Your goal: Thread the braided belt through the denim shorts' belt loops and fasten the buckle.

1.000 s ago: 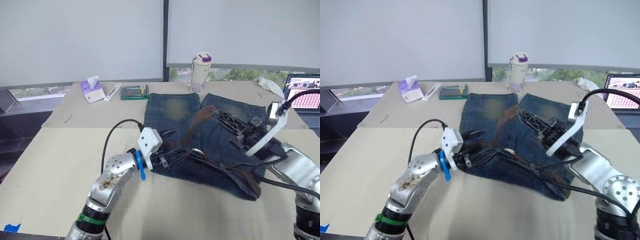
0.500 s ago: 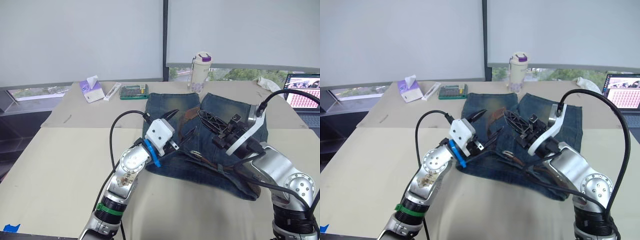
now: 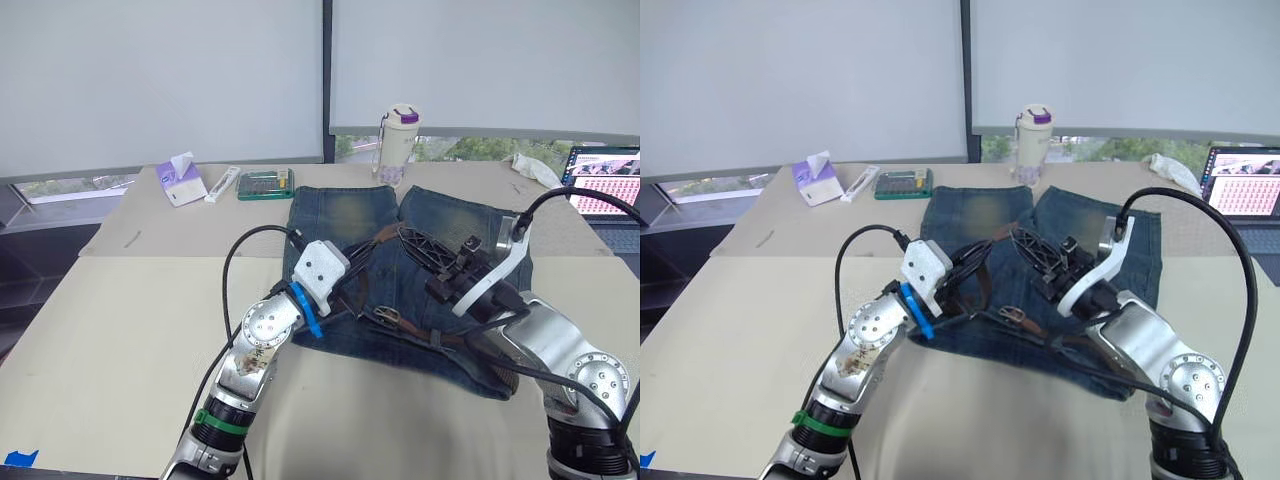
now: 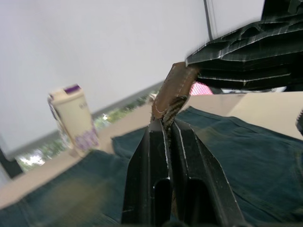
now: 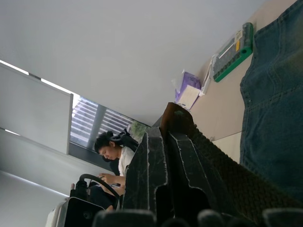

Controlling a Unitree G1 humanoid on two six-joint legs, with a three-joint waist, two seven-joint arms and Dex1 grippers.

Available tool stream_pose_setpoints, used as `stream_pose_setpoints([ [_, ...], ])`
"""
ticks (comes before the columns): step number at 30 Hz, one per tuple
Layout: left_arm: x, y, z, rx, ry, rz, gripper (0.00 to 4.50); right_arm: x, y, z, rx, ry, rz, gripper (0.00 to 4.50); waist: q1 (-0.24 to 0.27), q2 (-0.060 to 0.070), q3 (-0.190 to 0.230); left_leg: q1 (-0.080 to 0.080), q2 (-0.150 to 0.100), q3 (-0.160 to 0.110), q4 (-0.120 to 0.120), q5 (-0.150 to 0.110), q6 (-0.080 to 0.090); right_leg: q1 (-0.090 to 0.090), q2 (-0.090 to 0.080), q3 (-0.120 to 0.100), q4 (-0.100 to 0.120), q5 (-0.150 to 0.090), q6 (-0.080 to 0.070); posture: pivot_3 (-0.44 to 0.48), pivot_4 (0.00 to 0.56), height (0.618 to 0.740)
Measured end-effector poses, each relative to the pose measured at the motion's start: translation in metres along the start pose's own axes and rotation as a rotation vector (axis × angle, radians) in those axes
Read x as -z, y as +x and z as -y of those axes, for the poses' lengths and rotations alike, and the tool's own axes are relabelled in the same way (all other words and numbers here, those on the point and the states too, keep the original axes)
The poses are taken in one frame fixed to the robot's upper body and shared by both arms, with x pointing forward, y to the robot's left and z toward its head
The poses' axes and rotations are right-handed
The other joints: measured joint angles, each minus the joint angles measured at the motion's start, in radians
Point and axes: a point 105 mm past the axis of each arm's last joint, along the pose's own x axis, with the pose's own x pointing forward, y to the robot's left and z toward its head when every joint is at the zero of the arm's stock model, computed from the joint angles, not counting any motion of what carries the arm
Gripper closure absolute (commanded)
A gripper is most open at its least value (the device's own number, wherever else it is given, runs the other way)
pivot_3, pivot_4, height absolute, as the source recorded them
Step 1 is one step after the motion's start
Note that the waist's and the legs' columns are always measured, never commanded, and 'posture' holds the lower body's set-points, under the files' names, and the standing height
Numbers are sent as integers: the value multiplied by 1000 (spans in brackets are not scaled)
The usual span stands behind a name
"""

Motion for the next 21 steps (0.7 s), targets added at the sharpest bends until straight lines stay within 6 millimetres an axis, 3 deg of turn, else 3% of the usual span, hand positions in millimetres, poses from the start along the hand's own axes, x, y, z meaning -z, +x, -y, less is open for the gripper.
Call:
stream_pose_setpoints([
  [1, 5, -3, 0, 4, -32, -21, 4500, -1, -2, 0, -2, -57, -2, 2885, -1, 0, 0, 0, 0, 0, 0, 0, 0, 0, 0, 0, 0, 0, 0, 0, 150, 740],
  [4, 12, -10, -6, 3, -174, -59, 4500, 12, -8, 12, 66, -424, -118, 1788, -4, 0, 0, 2, 0, 0, 2, 0, 0, 0, 1, -1, 1, -5, 8, 0, 150, 740],
  [11, 0, -26, -31, -19, -666, -2, 4500, 78, -27, 80, 114, -949, -545, 1788, -14, -4, 2, 7, 0, 0, 3, 0, 0, 1, 0, -2, 2, -6, 10, 0, 150, 740],
  [13, 0, -36, -36, -1, -779, -9, 4500, 87, -32, 95, 113, -989, -598, 1788, -16, -5, 3, 7, 0, -1, 3, 0, -1, 0, 1, -2, 3, -6, 10, 0, 150, 740],
  [16, 4, -47, -44, -16, -883, -16, 4500, 94, -29, 101, 83, -1007, -604, 1788, -14, -6, 3, 8, 0, -4, 3, 1, -2, 1, 0, -2, 3, -6, 9, 0, 150, 740],
  [21, 17, -66, -78, -200, -989, 27, 4500, 96, -30, 106, 77, -1037, -628, 1788, -12, -8, 0, 9, 0, -8, 3, 1, -3, 2, 0, -2, 3, -5, 9, 0, 150, 740],
])
